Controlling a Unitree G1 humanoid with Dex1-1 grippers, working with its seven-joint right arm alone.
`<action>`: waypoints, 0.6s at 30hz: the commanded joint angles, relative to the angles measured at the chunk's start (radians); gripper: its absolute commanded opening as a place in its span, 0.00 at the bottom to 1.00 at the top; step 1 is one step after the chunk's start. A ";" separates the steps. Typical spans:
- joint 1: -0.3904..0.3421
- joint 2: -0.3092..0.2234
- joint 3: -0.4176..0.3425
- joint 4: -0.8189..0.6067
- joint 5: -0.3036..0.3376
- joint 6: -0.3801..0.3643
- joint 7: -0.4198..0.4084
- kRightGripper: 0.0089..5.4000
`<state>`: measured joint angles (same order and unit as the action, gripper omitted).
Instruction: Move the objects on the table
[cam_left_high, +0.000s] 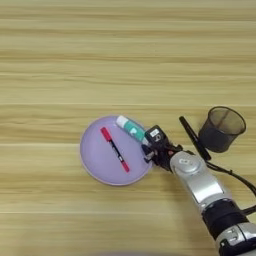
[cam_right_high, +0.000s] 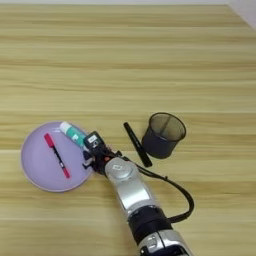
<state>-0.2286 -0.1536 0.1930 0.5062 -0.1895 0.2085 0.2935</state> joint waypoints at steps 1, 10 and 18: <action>-0.052 -0.003 -0.023 -0.064 0.022 -0.032 -0.007 0.29; -0.050 -0.003 -0.035 -0.083 0.037 -0.033 -0.008 0.29; -0.023 -0.023 -0.074 -0.138 0.029 0.036 -0.049 0.29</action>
<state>-0.2150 -0.1573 0.1428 0.4364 -0.1627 0.2399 0.2673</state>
